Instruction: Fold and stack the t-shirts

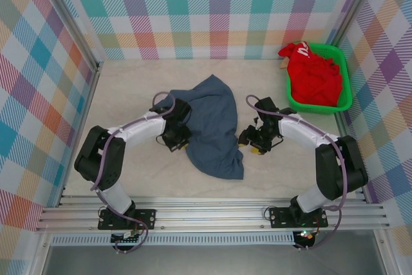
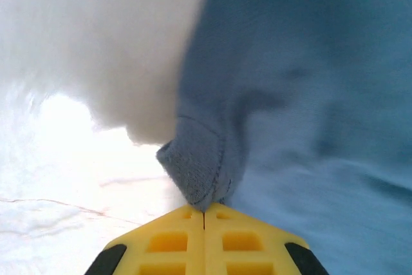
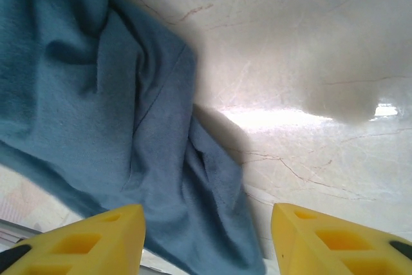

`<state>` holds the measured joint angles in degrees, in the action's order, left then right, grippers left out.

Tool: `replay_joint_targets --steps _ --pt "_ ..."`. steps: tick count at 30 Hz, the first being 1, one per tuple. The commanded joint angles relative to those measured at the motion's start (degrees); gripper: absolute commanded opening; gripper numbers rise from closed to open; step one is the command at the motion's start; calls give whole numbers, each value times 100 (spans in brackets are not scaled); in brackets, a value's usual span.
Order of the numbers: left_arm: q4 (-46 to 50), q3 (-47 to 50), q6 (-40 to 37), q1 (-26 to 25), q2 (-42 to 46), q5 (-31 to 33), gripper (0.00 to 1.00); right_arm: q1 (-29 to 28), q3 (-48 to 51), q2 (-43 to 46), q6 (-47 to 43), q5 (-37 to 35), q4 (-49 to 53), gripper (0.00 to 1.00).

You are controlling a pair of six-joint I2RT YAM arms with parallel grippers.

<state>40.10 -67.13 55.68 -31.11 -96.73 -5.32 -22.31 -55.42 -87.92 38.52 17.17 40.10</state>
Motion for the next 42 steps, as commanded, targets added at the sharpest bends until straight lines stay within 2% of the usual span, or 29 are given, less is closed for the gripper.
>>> replay_joint_targets --steps 1,4,9,13,15,19,24,30,33,35,39,42 --pt "680 -1421 -563 -27 682 949 0 8 -454 -45 -99 -28 -118 54" --pt "1141 -2562 -939 -26 833 1342 0 66 -856 -287 -23 -144 -176 54" --pt "936 -3545 -1324 -18 1070 1496 0 183 -1364 -785 375 -258 -616 55" --pt "1475 -4102 -1390 66 1278 2562 0 183 -1885 -1534 697 -66 -875 54" --pt "1444 -4164 -1487 174 1457 2841 0 146 -1969 -1792 951 91 -1154 53" --pt "1075 -4094 -1639 396 1652 2579 0 -128 -2317 -2358 1181 325 -1488 54" --pt "1428 -4188 -1629 517 1615 2739 0 -619 -2514 -2939 1889 718 -2175 55" --pt "1463 -4124 -1621 702 1576 2465 0 -1134 -2748 -3454 2580 728 -2608 52" --pt "1449 -4115 -1660 728 1570 2398 0 -1242 -3021 -3837 2818 644 -2610 44" --pt "1448 -4123 -1728 767 1591 2397 0 -1229 -3175 -4003 2856 480 -2665 26" --pt "1440 -4119 -1780 913 1640 2386 0 -1133 -3563 -3905 2416 62 -2448 2" --pt "1447 -4115 -1828 1009 1721 2425 0 -1063 -3708 -3349 1810 -426 -2034 0"
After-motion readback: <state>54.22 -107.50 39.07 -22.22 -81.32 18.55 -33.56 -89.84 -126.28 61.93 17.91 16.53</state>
